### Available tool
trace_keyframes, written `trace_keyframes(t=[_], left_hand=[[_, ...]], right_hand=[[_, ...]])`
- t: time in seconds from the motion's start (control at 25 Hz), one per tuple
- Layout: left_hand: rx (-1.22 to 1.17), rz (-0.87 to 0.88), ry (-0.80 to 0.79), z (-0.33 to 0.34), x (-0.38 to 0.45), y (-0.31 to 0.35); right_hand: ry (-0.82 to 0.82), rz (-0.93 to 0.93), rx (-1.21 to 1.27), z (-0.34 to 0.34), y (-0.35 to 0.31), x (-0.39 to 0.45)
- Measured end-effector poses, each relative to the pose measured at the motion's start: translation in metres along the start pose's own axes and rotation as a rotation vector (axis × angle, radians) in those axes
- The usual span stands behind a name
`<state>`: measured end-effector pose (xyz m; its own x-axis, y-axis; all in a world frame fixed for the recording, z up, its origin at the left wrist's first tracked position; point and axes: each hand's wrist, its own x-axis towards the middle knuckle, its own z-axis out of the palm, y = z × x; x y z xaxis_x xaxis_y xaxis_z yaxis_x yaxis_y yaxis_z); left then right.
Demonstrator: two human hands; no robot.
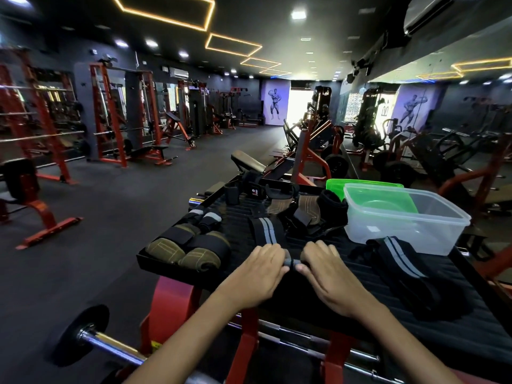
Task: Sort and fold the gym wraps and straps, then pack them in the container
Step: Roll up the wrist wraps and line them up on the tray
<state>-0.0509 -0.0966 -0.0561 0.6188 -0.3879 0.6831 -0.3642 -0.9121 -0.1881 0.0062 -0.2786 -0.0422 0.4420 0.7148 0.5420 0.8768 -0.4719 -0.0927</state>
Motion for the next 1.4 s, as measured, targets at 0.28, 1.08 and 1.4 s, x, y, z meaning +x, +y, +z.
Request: trace_keyframes(t=[0.28,1.08,1.4], left_hand=[[0.115,0.048,-0.021,-0.003,0.000,-0.008],[-0.119,0.022,-0.381,-0.017,0.011,-0.029],[-0.121,-0.047,-0.316,-0.012,0.000,-0.025]], right_hand=[[-0.212,0.379,0.880,0.009,0.003,0.004],[-0.242,-0.084,-0.049,0.001,-0.001,0.025],[-0.197,-0.061,-0.093,0.009,-0.001,0.025]])
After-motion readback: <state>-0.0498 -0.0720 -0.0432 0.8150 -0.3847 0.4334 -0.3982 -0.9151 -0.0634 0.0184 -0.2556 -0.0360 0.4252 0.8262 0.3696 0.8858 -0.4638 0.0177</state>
